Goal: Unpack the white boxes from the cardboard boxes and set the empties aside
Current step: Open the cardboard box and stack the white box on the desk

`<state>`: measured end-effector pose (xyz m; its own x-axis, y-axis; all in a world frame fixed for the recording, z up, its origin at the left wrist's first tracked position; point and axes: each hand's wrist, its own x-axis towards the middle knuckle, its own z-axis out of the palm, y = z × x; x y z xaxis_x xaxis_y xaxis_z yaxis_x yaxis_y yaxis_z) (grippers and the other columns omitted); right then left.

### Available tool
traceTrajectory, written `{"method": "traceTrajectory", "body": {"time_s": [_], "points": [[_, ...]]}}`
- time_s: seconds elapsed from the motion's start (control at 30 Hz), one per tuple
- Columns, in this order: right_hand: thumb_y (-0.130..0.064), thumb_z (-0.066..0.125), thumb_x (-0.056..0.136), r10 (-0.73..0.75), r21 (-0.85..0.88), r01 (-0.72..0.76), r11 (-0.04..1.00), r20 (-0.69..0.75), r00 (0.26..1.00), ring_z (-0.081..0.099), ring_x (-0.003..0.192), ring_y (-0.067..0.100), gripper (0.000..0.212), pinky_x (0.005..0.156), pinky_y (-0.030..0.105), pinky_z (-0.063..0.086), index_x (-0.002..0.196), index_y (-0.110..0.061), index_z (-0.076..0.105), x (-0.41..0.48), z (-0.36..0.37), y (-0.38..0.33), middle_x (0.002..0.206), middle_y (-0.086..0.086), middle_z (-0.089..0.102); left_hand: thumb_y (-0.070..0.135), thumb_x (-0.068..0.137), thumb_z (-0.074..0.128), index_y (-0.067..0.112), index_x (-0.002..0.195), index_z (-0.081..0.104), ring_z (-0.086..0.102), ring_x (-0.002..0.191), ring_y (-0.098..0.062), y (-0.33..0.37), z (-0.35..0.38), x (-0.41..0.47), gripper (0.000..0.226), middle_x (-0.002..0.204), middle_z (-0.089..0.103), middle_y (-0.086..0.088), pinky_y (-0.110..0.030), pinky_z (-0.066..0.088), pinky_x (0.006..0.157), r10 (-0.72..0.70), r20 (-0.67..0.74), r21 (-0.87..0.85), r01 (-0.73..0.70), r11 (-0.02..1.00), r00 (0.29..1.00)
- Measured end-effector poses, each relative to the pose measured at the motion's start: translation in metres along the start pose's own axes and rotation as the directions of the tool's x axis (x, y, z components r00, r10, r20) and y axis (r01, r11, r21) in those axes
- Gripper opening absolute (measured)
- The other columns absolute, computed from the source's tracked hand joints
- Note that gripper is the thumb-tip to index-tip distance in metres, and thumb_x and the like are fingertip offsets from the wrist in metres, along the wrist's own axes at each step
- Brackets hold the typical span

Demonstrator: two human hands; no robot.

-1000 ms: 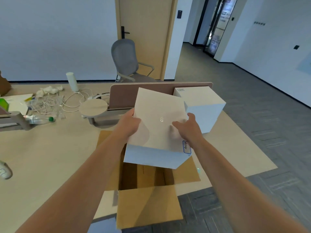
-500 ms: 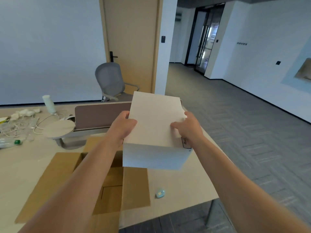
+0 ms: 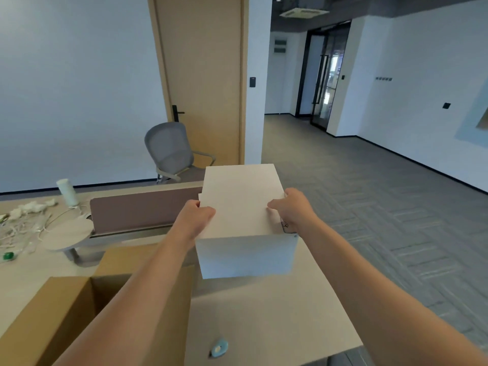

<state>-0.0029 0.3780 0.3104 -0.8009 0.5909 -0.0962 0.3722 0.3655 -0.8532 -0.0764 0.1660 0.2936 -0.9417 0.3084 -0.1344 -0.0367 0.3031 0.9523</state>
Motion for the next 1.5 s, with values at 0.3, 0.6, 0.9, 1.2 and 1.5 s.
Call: {"method": "traceTrajectory", "body": {"time_s": [0.3, 0.6, 0.9, 1.2, 1.5], "points": [[-0.014, 0.064, 0.085, 0.021, 0.034, -0.022, 0.999, 0.044, 0.999, 0.048, 0.07, 0.022, 0.004, 0.064, 0.03, 0.037, 0.086, -0.01, 0.062, 0.102, 0.014, 0.0, 0.08, 0.007, 0.056, 0.01, 0.096, 0.054, 0.014, 0.106, 0.053, 0.063, 0.087, -0.018, 0.007, 0.016, 0.096, 0.011, 0.101, 0.065, -0.004, -0.03, 0.049, 0.063, 0.012, -0.029, -0.094, -0.015, 0.995, 0.999], [-0.016, 0.064, 0.086, 0.08, 0.008, -0.081, 0.997, 0.042, 0.996, 0.044, 0.067, 0.022, 0.017, 0.061, 0.03, 0.033, 0.076, -0.011, 0.051, 0.17, 0.042, 0.007, 0.073, 0.004, 0.048, 0.013, 0.094, 0.054, 0.022, 0.105, 0.054, 0.063, 0.091, -0.017, -0.004, 0.029, 0.161, 0.015, 0.097, 0.064, 0.005, -0.036, 0.051, 0.08, -0.036, -0.044, -0.03, 0.035, 0.999, 0.998], [-0.008, 0.061, 0.086, 0.057, 0.029, -0.058, 0.998, 0.025, 0.998, 0.036, 0.056, 0.018, 0.034, 0.054, 0.027, 0.026, 0.061, -0.013, 0.038, 0.222, 0.049, 0.024, 0.059, 0.0, 0.037, 0.003, 0.086, 0.048, 0.019, 0.115, 0.064, 0.066, 0.088, -0.023, -0.016, 0.04, 0.195, 0.037, 0.104, 0.071, -0.006, -0.033, 0.049, 0.07, -0.089, 0.05, -0.072, 0.093, 0.993, 0.995], [-0.018, 0.06, 0.086, 0.032, 0.03, -0.037, 0.999, 0.176, 0.984, 0.055, 0.062, 0.021, 0.017, 0.063, 0.033, 0.052, 0.07, -0.018, 0.053, 0.266, 0.024, 0.034, 0.073, 0.003, 0.057, 0.049, 0.092, 0.053, 0.009, 0.111, 0.059, 0.066, 0.093, -0.024, -0.019, 0.062, 0.188, 0.045, 0.104, 0.068, -0.005, -0.043, 0.055, 0.086, -0.256, -0.223, 0.193, 0.3, 0.934, 0.941], [-0.017, 0.049, 0.092, -0.063, -0.045, 0.075, 0.996, 0.217, 0.974, 0.056, 0.079, 0.031, 0.015, 0.064, 0.033, 0.049, 0.081, -0.006, 0.052, 0.276, 0.031, 0.041, 0.084, 0.011, 0.058, 0.041, 0.085, 0.066, 0.003, 0.117, 0.054, 0.074, 0.081, -0.027, -0.03, 0.088, 0.156, 0.052, 0.098, 0.066, -0.011, -0.042, 0.061, 0.081, -0.356, -0.386, -0.115, 0.339, 0.934, 0.851]]}}
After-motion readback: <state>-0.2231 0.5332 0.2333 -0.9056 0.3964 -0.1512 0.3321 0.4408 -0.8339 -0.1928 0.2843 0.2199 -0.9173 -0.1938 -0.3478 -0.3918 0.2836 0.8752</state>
